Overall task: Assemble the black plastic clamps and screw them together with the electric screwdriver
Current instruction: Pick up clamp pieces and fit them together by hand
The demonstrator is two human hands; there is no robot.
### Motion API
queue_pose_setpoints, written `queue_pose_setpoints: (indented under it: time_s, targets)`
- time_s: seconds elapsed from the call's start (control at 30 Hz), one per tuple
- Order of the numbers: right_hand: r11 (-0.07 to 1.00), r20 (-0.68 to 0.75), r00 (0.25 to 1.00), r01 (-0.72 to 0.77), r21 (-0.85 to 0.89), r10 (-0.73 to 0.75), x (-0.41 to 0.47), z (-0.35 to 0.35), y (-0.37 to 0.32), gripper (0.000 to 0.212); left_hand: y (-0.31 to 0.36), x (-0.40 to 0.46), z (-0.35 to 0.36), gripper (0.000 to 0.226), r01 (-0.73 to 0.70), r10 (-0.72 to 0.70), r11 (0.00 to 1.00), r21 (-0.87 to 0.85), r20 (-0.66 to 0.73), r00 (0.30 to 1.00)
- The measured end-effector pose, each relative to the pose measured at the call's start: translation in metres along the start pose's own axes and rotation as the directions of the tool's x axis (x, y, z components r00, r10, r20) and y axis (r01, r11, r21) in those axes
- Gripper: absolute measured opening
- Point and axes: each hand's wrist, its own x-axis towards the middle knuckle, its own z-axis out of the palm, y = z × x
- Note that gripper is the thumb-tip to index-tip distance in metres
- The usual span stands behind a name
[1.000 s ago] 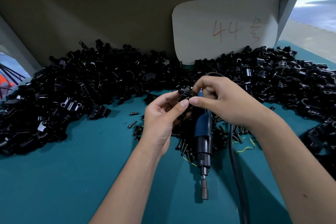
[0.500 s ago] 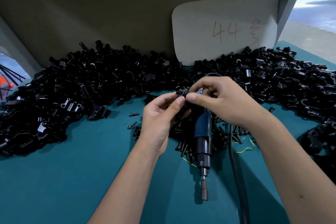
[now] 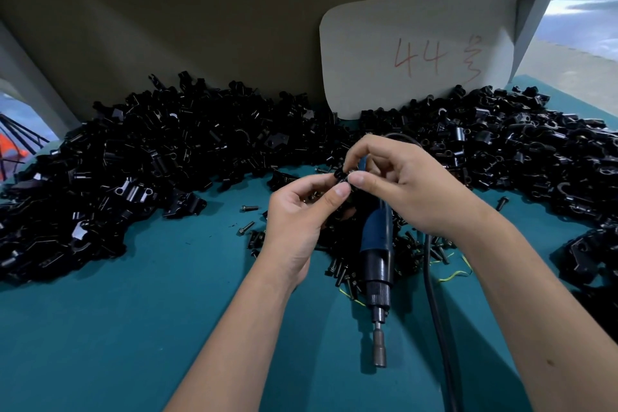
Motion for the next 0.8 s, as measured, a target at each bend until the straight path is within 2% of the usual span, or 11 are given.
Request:
queue_pose_setpoints:
  time_s: [0.07,0.2,0.37,0.43,0.57,0.7,0.8]
  targets:
    - [0.997,-0.009,1.000,-0.016,-0.070,0.016,0.000,0.002,-0.002,0.010,-0.001,-0.001,0.000,0.035,-0.003,0.003,1.000,0.008,0.004,1.000]
    - [0.983,-0.028,0.999,-0.051,-0.178,0.047,0.001,0.007,-0.006,0.036,-0.002,-0.002,0.002,0.023,-0.023,0.021,0.998,0.055,0.039,0.999]
    - [0.952,-0.060,0.989,-0.149,-0.267,0.138,0.002,0.013,-0.018,0.061,-0.003,-0.004,0.003,0.030,-0.022,0.020,0.997,0.079,0.027,0.999]
    - [0.964,-0.021,0.987,-0.163,-0.209,0.162,0.001,0.008,-0.017,0.058,-0.003,-0.003,0.005,0.032,0.003,-0.003,1.000,0.022,0.003,1.000]
    - [0.976,0.040,0.989,-0.131,-0.176,0.140,0.000,0.002,-0.013,0.029,-0.001,-0.002,0.004,0.037,0.005,-0.005,1.000,-0.012,-0.015,1.000]
    - [0.984,-0.002,0.995,-0.096,-0.153,0.097,0.000,0.010,-0.013,0.044,-0.004,-0.004,0.003,0.024,-0.013,0.013,1.000,0.019,0.018,1.000]
    - [0.975,-0.079,0.990,-0.126,-0.182,0.113,0.000,0.014,-0.012,0.054,-0.005,-0.004,0.004,0.031,-0.009,0.008,1.000,0.028,0.019,1.000]
